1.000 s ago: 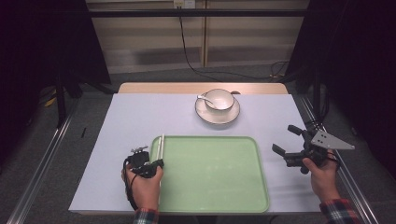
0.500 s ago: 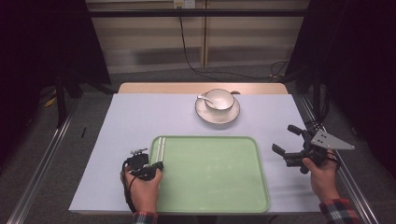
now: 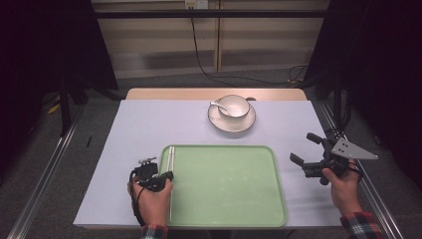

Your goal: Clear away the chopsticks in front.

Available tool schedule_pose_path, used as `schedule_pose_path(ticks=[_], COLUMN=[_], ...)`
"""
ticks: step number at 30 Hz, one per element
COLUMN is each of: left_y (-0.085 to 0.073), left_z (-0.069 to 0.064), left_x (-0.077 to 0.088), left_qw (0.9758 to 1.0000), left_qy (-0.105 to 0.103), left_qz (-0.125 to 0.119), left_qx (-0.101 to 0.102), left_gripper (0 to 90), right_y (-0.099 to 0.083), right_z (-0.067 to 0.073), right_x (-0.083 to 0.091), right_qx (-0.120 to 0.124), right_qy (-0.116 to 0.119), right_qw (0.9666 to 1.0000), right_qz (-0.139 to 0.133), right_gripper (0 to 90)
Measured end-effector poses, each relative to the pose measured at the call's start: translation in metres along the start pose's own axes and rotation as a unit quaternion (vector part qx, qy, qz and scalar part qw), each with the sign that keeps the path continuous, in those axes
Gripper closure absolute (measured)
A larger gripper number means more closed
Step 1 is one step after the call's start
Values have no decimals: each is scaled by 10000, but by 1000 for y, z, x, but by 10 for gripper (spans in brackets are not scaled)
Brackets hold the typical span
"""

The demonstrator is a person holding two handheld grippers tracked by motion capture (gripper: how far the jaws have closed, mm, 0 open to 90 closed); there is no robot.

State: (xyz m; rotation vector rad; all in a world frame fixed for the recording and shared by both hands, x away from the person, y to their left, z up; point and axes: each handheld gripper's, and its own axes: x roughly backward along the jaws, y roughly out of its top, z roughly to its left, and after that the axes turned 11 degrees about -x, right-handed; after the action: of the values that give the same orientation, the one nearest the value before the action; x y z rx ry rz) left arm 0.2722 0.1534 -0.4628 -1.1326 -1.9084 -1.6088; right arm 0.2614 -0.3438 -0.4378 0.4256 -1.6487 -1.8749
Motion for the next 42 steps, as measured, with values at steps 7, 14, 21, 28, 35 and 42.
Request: schedule_pose_path(ticks=[7, 14, 21, 28, 35, 42], left_y=[5, 16, 31, 41, 55, 68], left_z=[0, 0, -1, -2, 0, 2], left_x=[1, 4, 6, 4, 0, -10], left_qw=[10000, 9995, 9983, 9969, 9951, 9908], left_qy=[-50, -164, -370, -507, -612, -589], left_qz=[-52, -255, -450, -594, -735, -1092], left_qx=[-52, -72, -90, -113, -260, -546], left_gripper=[814, 776, 712, 635, 529, 329], right_y=[0, 0, 0, 0, 0, -1], right_z=[0, 0, 0, 0, 0, 0], right_x=[0, 0, 0, 0, 0, -1], right_qx=[-4, 10, 22, 59, 61, 57], right_qy=[11, 1, 8, 12, 13, -15], right_qw=[10000, 10000, 10000, 10000, 10000, 10000], right_qz=[-16, -4, 3, 15, 18, 42], right_gripper=[20, 19, 19, 20, 20, 19])
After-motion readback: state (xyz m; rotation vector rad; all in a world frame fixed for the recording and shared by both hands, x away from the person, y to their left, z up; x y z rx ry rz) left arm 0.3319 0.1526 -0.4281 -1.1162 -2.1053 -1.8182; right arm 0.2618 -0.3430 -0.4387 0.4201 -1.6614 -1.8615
